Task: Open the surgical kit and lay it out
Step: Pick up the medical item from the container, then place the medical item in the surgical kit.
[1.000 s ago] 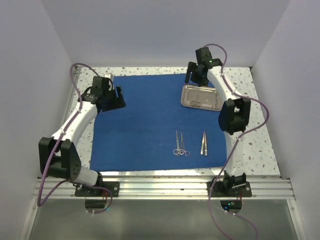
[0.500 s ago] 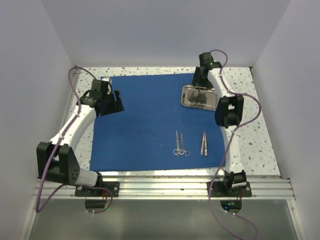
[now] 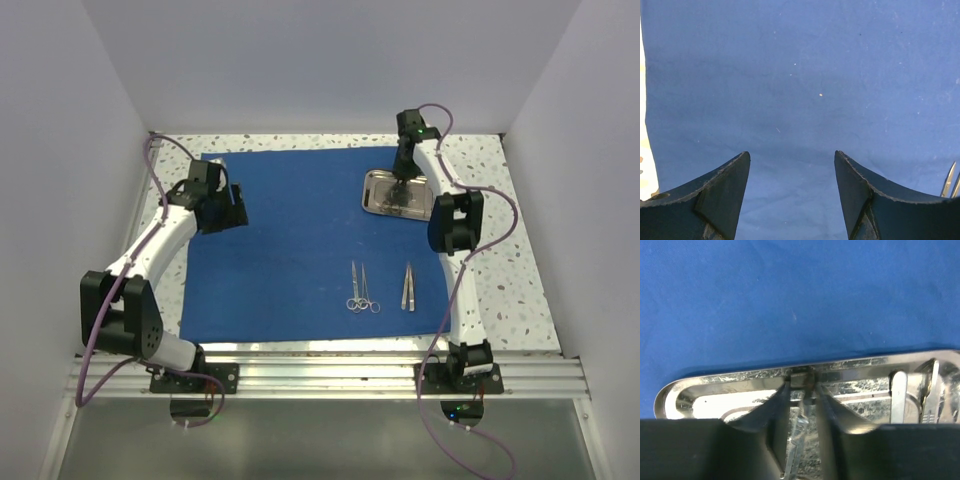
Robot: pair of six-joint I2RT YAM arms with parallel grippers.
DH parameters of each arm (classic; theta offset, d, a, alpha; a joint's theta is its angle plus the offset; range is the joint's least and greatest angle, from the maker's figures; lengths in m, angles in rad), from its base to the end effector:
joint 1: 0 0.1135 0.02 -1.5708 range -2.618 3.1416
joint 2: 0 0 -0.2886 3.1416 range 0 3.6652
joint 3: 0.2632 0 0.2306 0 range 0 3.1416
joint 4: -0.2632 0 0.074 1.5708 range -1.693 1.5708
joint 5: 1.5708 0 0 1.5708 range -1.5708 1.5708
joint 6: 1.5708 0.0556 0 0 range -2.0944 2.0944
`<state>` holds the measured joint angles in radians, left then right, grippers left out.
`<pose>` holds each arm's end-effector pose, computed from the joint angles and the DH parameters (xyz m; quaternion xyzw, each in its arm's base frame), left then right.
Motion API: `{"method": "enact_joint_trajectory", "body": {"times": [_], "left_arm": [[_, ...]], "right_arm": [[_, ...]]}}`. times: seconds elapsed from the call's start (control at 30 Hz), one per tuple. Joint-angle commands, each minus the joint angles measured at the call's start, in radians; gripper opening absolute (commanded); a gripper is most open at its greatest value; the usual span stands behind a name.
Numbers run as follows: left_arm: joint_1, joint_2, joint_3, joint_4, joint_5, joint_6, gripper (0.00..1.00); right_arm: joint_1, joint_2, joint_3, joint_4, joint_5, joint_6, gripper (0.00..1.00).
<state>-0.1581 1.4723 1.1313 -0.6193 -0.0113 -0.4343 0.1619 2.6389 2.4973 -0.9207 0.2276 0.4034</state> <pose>0.2922 -0.0460 0.2766 -0.1330 0.9444 -0.0826 0.2890 0.5588 0.0786 0.1686 0.1442 0.9511 -0.0359 0.2706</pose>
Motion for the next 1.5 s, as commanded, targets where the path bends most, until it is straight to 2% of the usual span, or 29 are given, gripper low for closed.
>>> {"method": "enact_joint_trajectory", "body": {"times": [0.0, 0.07, 0.1, 0.13, 0.37, 0.63, 1.13, 1.23, 1.33, 1.37, 1.43, 1.47], "left_arm": [[0.005, 0.016, 0.042, 0.004, -0.019, 0.019, 0.72], [0.005, 0.025, 0.048, 0.003, -0.022, 0.031, 0.72], [0.005, 0.026, 0.054, 0.000, -0.024, 0.034, 0.72], [0.006, 0.029, 0.056, 0.000, -0.024, 0.042, 0.72], [0.022, 0.043, 0.062, -0.003, -0.019, 0.074, 0.72], [0.032, 0.023, 0.036, 0.026, 0.007, 0.077, 0.72], [0.032, -0.018, 0.001, 0.076, 0.073, 0.062, 0.72], [0.032, -0.026, -0.005, 0.089, 0.080, 0.060, 0.72], [0.032, -0.029, -0.010, 0.102, 0.086, 0.057, 0.72], [0.032, -0.029, -0.010, 0.107, 0.089, 0.057, 0.72], [0.032, -0.030, -0.008, 0.112, 0.097, 0.055, 0.72], [0.032, -0.030, -0.007, 0.118, 0.100, 0.054, 0.72]], "right_arm": [[0.013, 0.087, 0.038, -0.013, -0.013, 0.014, 0.21], [0.021, 0.114, 0.057, -0.030, -0.017, 0.015, 0.13], [0.025, 0.121, 0.064, -0.038, -0.022, 0.017, 0.04], [0.031, 0.127, 0.066, -0.040, -0.027, 0.020, 0.00], [0.044, 0.099, 0.057, -0.004, -0.085, 0.048, 0.00], [0.039, -0.091, 0.077, 0.042, -0.171, 0.127, 0.00], [0.045, -0.364, -0.064, -0.023, -0.249, 0.147, 0.00], [0.074, -0.459, -0.178, -0.040, -0.272, 0.132, 0.00], [0.135, -0.609, -0.427, 0.023, -0.269, 0.121, 0.00], [0.151, -0.652, -0.572, 0.064, -0.274, 0.123, 0.00], [0.194, -0.756, -0.716, 0.107, -0.293, 0.141, 0.00], [0.208, -0.786, -0.848, 0.156, -0.309, 0.147, 0.00]]}}
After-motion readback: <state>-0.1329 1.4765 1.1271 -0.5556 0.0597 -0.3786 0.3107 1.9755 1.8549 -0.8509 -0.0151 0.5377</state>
